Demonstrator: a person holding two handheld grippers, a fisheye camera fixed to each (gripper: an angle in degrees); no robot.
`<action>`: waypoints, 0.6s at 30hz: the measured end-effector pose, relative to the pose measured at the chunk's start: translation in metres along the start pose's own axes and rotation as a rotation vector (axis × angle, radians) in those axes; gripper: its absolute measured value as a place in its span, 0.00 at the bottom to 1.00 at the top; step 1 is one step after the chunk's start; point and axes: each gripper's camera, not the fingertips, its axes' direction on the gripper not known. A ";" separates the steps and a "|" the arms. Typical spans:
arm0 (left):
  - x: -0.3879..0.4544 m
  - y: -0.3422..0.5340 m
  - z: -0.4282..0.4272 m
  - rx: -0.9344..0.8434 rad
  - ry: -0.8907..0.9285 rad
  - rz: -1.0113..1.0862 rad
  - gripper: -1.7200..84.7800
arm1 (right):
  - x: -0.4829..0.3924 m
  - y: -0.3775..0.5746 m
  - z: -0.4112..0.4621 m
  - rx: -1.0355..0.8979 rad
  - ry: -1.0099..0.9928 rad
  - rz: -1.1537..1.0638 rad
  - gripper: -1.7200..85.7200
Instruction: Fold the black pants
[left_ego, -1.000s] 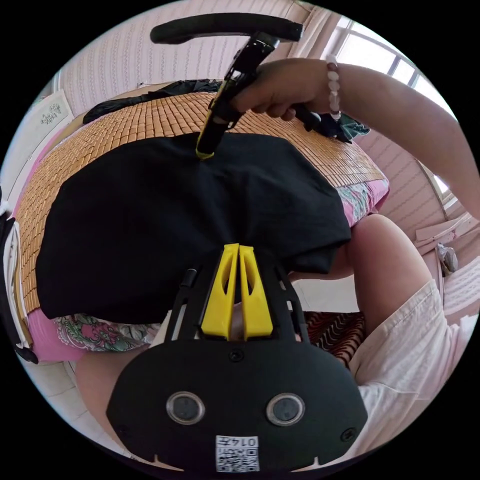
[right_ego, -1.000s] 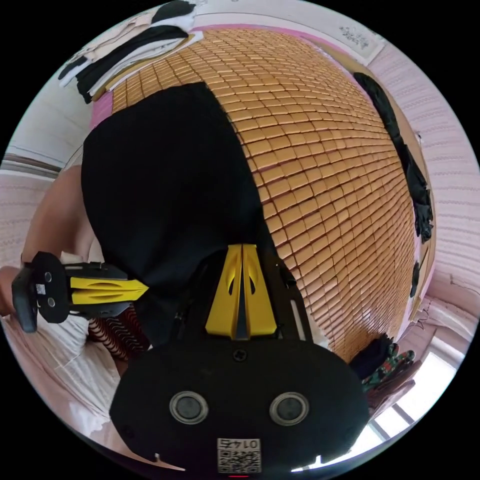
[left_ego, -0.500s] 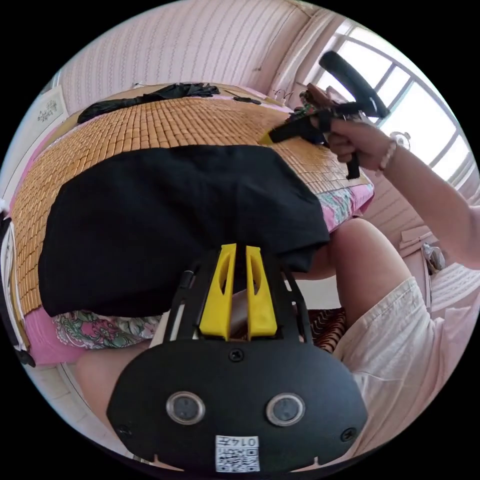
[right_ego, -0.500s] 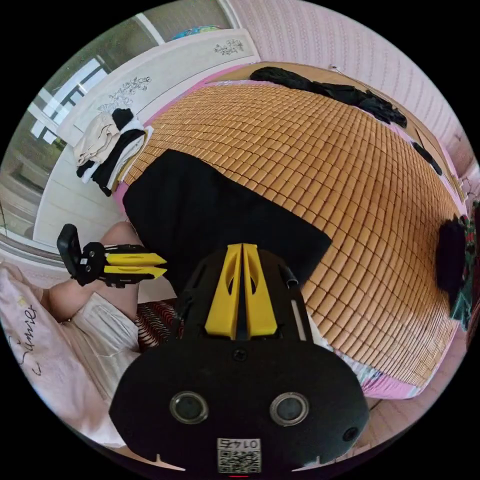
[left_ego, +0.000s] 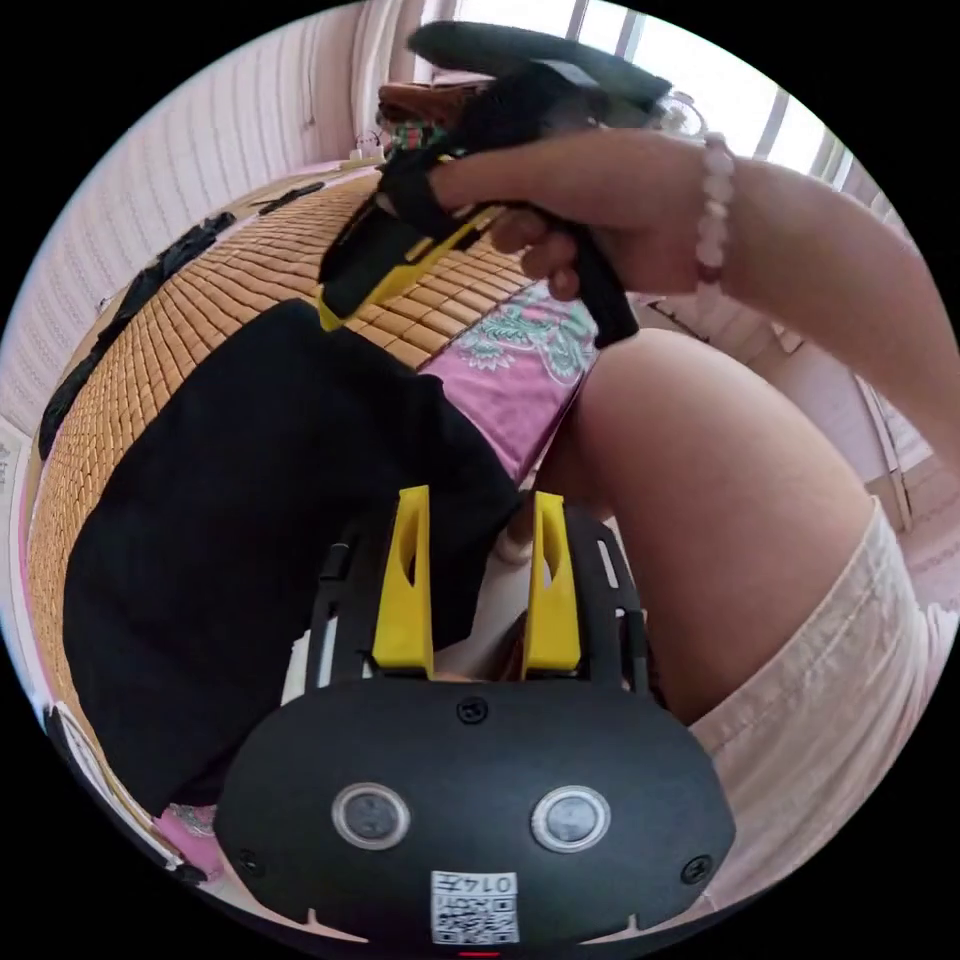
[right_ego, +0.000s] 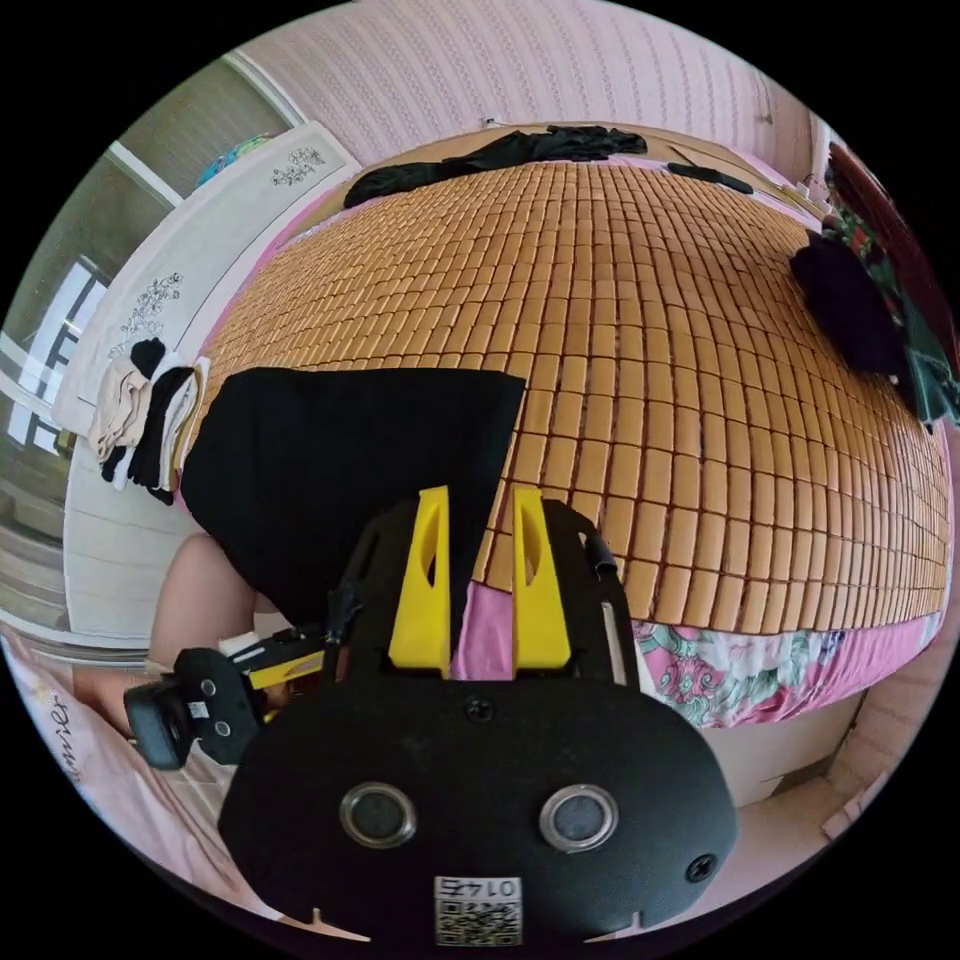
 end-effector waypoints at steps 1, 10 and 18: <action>0.002 0.003 -0.002 0.031 -0.059 0.001 0.12 | 0.011 -0.006 0.008 -0.025 -0.011 0.005 0.11; -0.014 0.009 -0.023 0.061 -0.010 0.015 0.01 | 0.091 0.001 0.016 0.022 -0.356 0.076 0.04; -0.014 -0.009 -0.097 0.344 0.086 0.044 0.01 | 0.171 0.049 -0.065 0.282 -0.552 0.159 0.02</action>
